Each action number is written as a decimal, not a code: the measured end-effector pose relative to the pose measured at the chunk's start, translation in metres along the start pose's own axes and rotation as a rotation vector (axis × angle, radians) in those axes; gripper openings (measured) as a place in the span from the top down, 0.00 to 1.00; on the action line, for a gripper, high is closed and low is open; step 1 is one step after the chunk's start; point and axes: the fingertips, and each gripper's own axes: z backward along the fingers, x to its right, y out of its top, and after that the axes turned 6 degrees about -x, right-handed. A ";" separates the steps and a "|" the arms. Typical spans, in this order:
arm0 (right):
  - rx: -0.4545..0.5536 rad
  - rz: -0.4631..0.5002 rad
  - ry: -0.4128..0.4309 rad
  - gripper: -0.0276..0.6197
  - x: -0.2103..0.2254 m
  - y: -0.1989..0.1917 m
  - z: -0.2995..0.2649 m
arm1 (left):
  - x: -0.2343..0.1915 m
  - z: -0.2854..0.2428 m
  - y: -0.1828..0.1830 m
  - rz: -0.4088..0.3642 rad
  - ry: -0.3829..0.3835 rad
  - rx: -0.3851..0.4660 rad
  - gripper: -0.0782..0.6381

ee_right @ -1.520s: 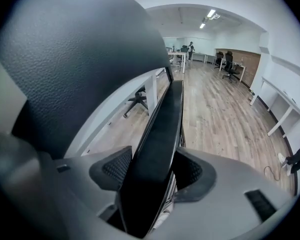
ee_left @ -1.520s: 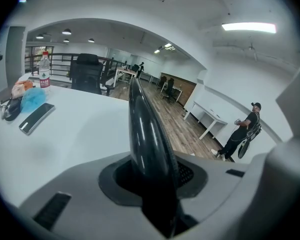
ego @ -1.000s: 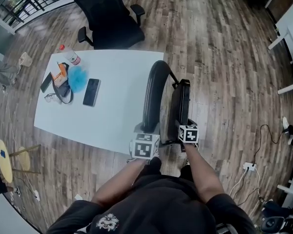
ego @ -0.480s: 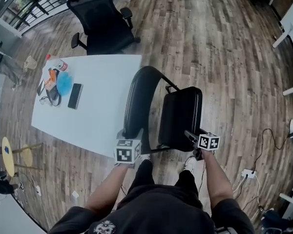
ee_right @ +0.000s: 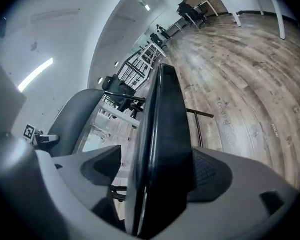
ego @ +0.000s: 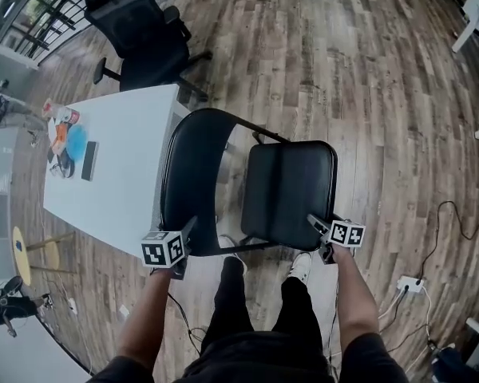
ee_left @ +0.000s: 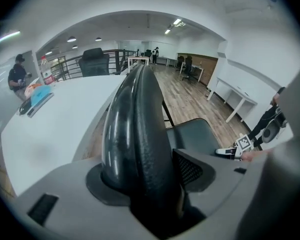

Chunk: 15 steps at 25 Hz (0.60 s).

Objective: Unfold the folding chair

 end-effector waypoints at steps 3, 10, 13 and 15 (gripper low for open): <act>-0.018 -0.031 -0.013 0.36 0.055 -0.006 0.001 | 0.021 -0.019 -0.004 0.002 0.000 0.004 0.52; 0.000 -0.065 0.019 0.37 0.154 -0.013 -0.004 | 0.065 -0.057 -0.009 0.007 -0.030 0.021 0.54; 0.021 -0.076 0.055 0.37 0.179 -0.014 -0.009 | 0.082 -0.068 -0.013 0.012 -0.051 0.019 0.57; 0.022 -0.088 0.065 0.37 0.197 -0.018 -0.009 | 0.097 -0.074 -0.016 0.014 -0.055 0.011 0.58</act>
